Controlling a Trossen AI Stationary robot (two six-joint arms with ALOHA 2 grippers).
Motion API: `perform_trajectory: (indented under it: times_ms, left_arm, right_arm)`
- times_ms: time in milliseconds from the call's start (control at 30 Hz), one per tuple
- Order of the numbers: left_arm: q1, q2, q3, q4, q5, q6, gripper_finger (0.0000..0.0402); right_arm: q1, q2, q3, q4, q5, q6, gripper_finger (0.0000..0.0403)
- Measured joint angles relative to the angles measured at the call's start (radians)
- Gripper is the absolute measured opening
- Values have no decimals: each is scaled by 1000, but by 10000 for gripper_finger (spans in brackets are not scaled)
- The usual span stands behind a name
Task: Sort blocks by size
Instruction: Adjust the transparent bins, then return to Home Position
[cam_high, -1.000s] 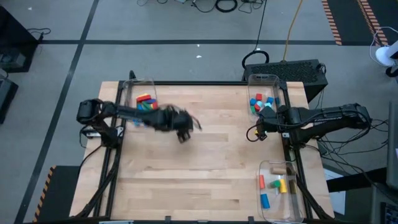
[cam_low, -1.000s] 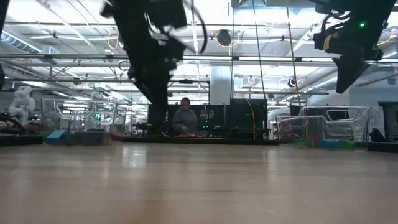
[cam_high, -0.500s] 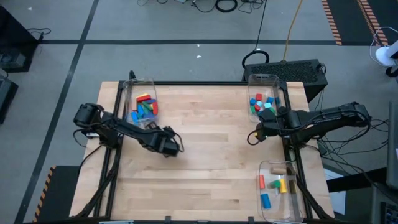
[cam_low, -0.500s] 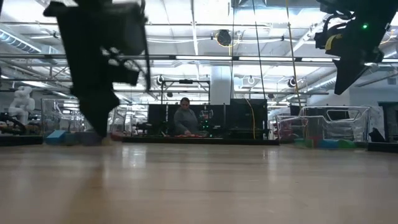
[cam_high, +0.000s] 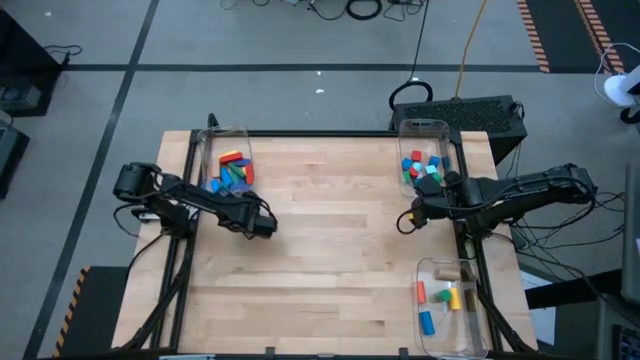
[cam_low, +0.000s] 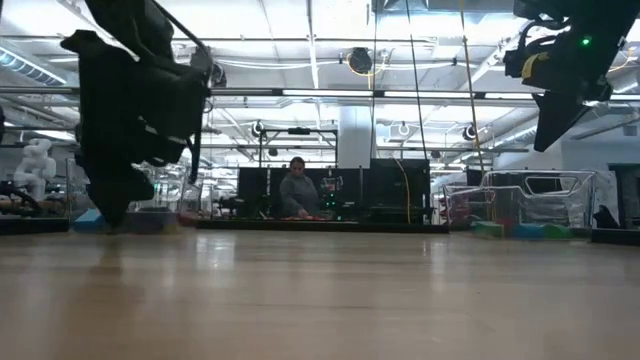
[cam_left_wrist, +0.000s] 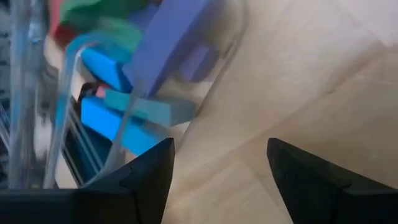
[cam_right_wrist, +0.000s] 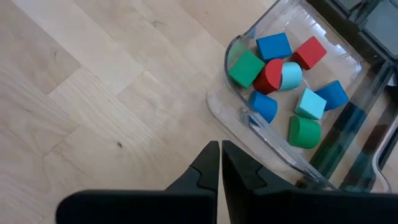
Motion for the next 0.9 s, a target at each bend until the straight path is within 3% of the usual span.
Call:
perform_trajectory:
  times_ms: [533,767,900]
  left_arm:
    - [104,-260,-164,-42,-11,-71,258]
    - [106,-299,-140,-61,-1,-70,258]
    - [81,-316,-76,-73,5,-59,258]
  right_arm:
    - [72,0,0,5,-2,56,2]
    - [101,0,0,9,-21,63,2]
    - [142,-4,-1,101,3,26,2]
